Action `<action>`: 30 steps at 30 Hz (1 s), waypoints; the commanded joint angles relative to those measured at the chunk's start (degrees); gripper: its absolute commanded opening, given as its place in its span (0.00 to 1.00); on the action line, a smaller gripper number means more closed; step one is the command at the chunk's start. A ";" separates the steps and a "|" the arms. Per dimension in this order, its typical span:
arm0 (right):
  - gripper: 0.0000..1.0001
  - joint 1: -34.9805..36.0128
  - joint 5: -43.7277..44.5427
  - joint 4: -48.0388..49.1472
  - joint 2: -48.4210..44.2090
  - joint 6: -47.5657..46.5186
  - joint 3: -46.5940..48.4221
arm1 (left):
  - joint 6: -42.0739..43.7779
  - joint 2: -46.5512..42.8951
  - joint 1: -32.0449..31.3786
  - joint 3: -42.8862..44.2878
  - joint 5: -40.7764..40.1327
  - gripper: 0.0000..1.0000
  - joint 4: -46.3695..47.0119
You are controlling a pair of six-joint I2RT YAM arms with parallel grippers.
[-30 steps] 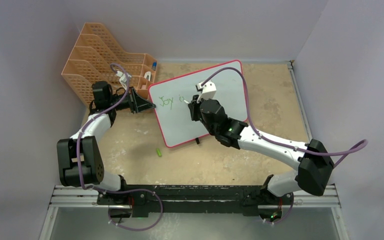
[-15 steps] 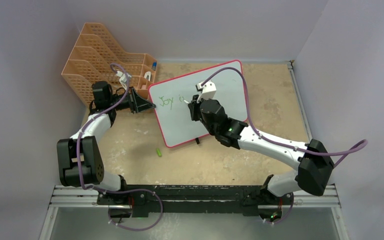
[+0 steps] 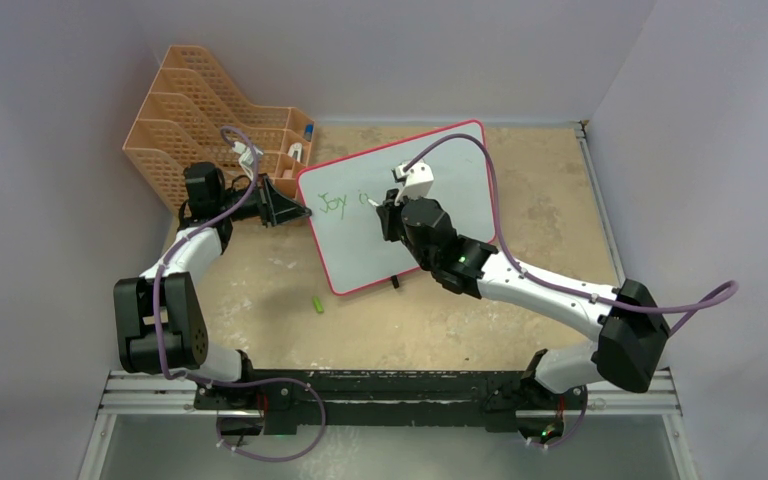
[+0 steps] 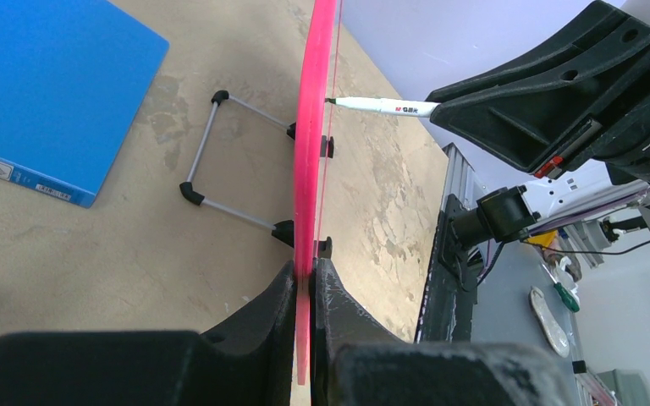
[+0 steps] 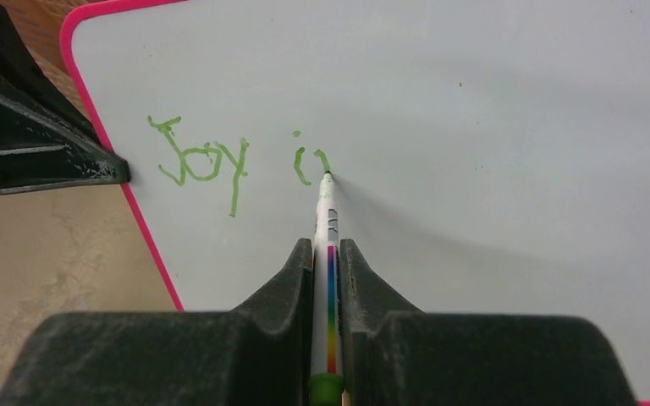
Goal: Write a sentence on the whiteboard
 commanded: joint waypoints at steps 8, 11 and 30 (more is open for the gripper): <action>0.00 -0.19 -1.12 2.36 -1.41 -0.94 2.76 | 1.03 -1.30 -0.77 1.36 0.58 0.00 0.13; 0.00 -0.21 -1.38 2.36 -1.24 -1.25 3.34 | 1.03 -1.30 -0.81 1.36 0.58 0.00 0.13; 0.00 -0.29 1.30 3.36 -0.54 -1.75 3.32 | 1.03 -1.39 -0.87 1.36 0.76 0.00 0.13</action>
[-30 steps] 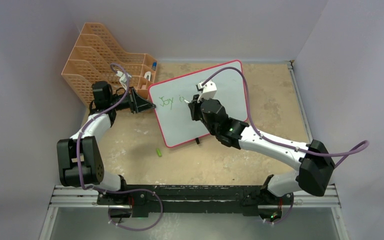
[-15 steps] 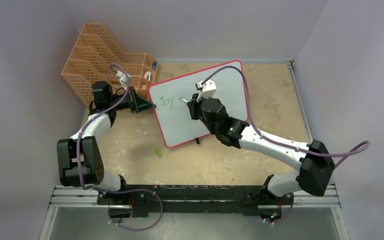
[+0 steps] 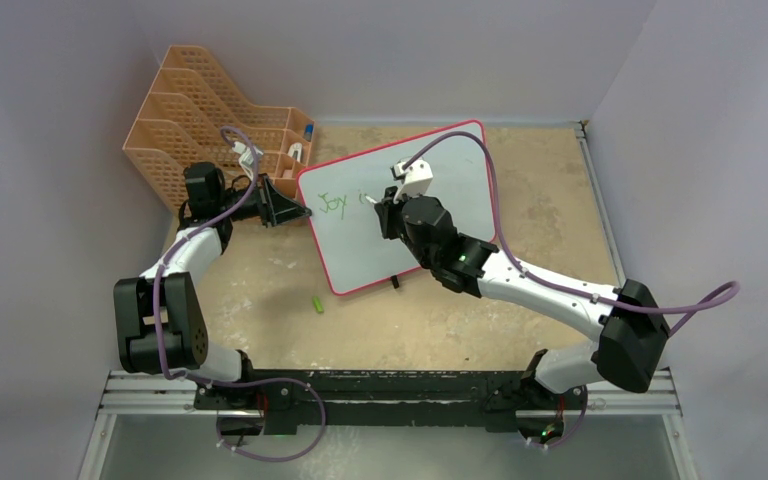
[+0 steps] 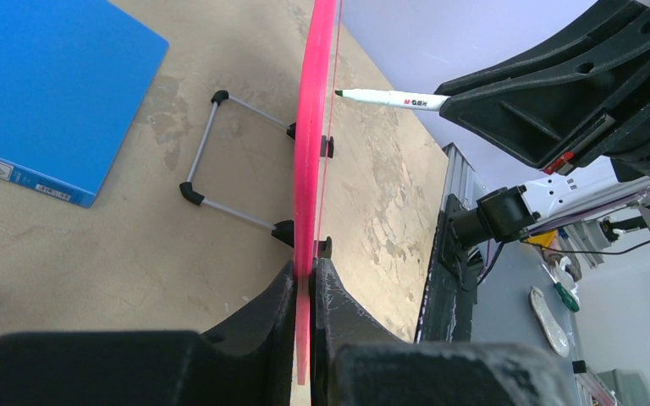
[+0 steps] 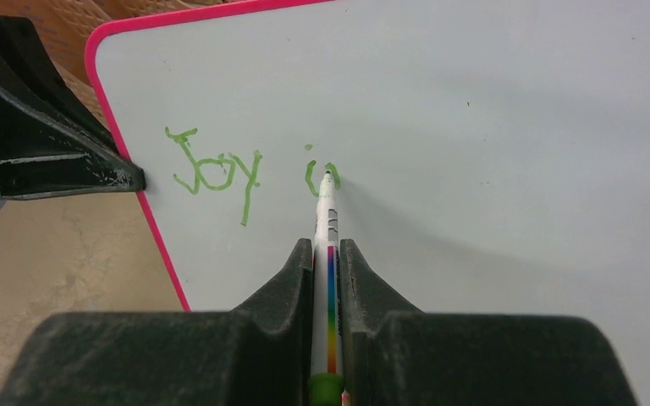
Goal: Write a sentence on the whiteboard
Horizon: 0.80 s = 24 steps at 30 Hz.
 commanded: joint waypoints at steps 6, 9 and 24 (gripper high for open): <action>0.00 -0.25 2.02 3.14 -0.06 -0.77 2.56 | 1.03 -1.39 -0.85 1.37 0.74 0.00 0.13; 0.00 -0.31 2.01 3.39 0.15 -0.76 2.55 | 1.03 -1.48 -0.83 1.37 0.82 0.00 0.09; 0.00 -0.73 2.46 3.41 1.04 -1.10 2.55 | 1.12 -1.66 -0.76 1.38 0.82 0.00 0.05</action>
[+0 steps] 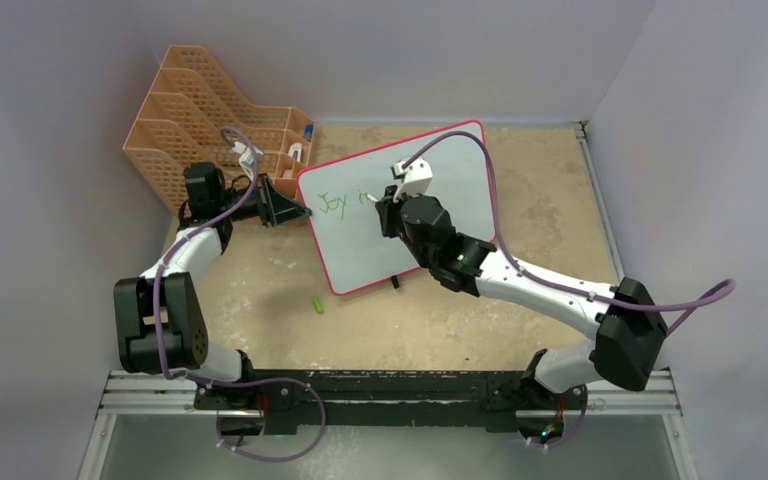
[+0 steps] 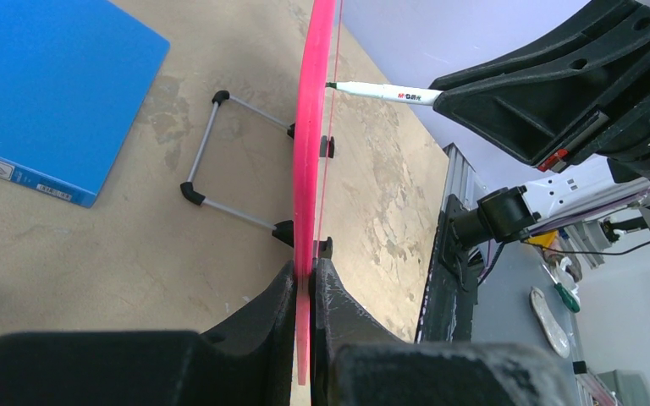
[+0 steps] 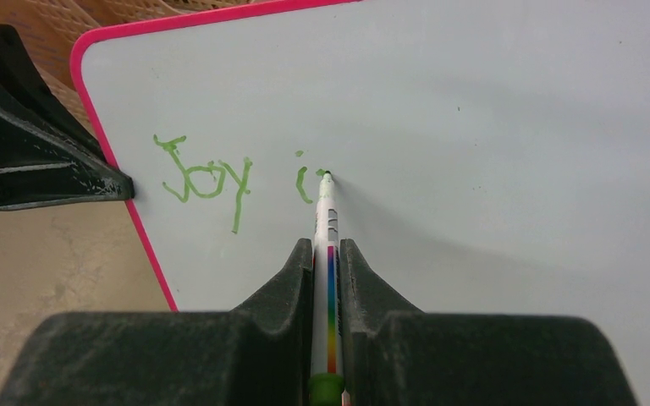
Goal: Write a sentence on the whiteboard
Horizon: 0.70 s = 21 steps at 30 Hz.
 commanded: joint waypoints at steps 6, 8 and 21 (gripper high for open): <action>0.00 -0.40 1.19 2.50 0.59 -0.69 2.62 | 1.12 -1.60 -0.81 1.36 0.87 0.00 0.12; 0.00 -0.39 1.20 2.54 0.64 -0.69 2.72 | 1.12 -1.59 -0.87 1.37 0.86 0.00 0.13; 0.00 -0.93 3.10 2.05 0.10 -1.21 2.64 | 1.03 -1.63 -0.81 1.36 0.87 0.00 0.22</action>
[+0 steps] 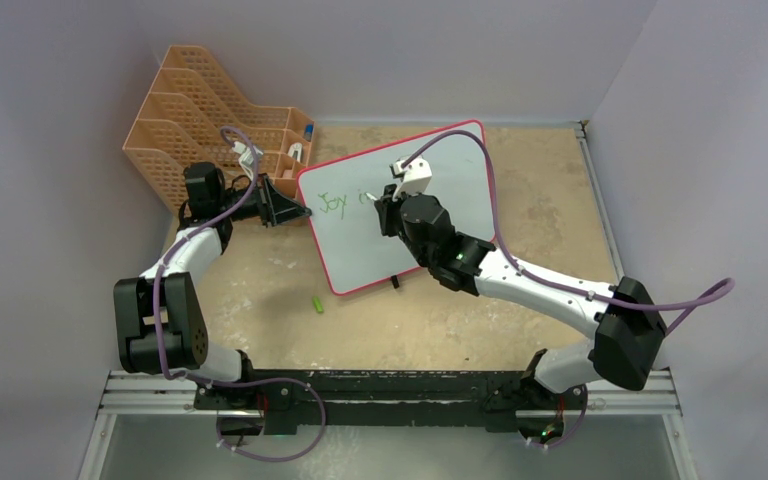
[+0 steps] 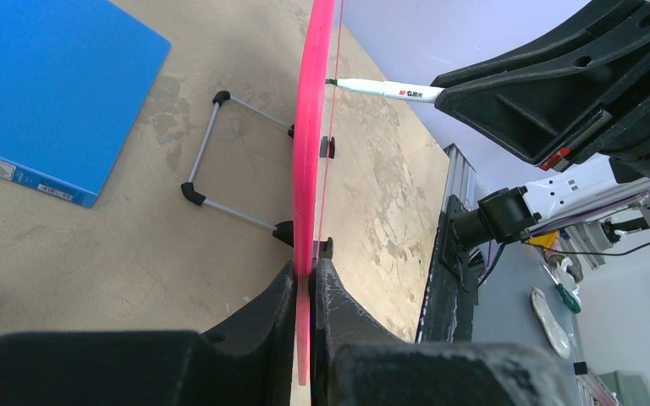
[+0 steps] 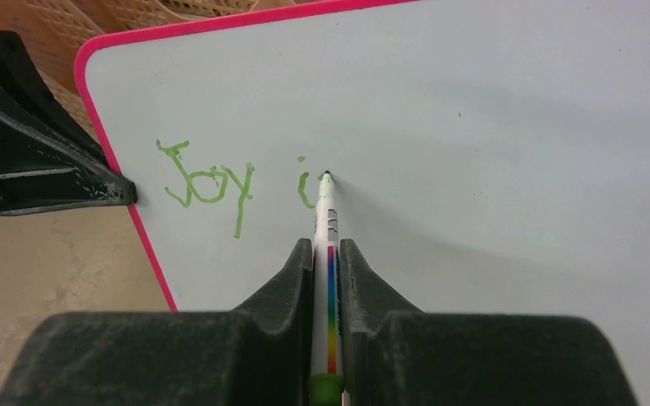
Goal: Write a sentence on the whiteboard
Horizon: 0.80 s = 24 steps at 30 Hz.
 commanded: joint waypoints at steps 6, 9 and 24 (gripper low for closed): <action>0.00 -1.29 4.44 0.79 -0.85 -0.66 1.62 | 1.03 -1.61 -0.87 1.36 0.92 0.00 0.13; 0.00 -1.42 4.76 0.42 -1.07 -0.41 1.41 | 1.10 -1.61 -0.84 1.36 0.91 0.00 0.15; 0.00 -1.46 3.02 -1.63 -2.56 1.76 -0.77 | 1.05 -1.70 -0.87 1.33 0.76 0.00 0.04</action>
